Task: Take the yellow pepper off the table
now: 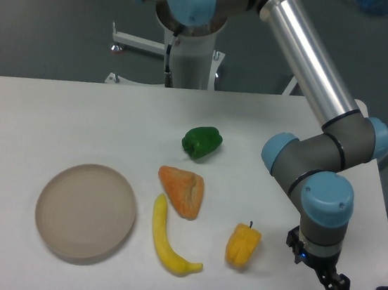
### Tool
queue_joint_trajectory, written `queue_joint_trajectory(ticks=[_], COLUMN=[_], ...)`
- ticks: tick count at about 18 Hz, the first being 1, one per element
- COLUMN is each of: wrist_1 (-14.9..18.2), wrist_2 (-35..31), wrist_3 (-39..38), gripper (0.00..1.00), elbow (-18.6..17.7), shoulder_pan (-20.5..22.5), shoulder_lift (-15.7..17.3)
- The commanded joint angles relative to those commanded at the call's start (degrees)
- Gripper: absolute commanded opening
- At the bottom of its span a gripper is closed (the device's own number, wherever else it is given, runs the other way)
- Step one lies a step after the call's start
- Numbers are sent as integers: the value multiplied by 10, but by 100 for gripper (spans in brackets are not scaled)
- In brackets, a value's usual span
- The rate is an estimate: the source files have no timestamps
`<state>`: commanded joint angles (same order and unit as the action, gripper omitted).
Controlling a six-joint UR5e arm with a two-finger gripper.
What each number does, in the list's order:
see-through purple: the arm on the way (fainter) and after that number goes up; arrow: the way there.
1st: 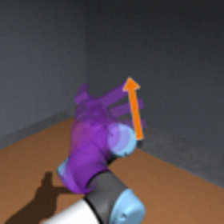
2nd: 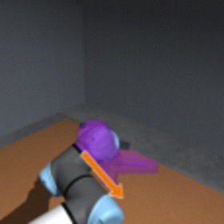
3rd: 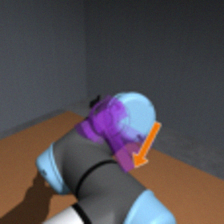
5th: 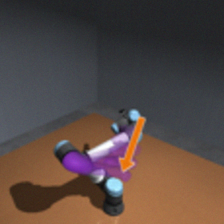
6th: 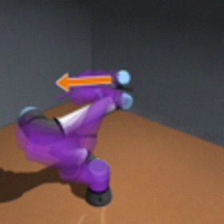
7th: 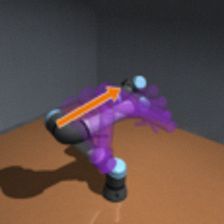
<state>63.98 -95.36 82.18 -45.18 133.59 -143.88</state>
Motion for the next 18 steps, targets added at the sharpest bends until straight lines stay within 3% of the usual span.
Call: queue_joint_trajectory(ticks=[8, 14, 16, 18], wrist_1=[3, 9, 21, 48], wrist_2=[-3, -3, 6, 58], wrist_3=[-11, -65, -97, -105], gripper=[100, 100, 100, 100], elbow=[-10, -66, -84, -91], shoulder_pan=[0, 3, 10, 25], shoulder_lift=[9, 53, 68, 82])
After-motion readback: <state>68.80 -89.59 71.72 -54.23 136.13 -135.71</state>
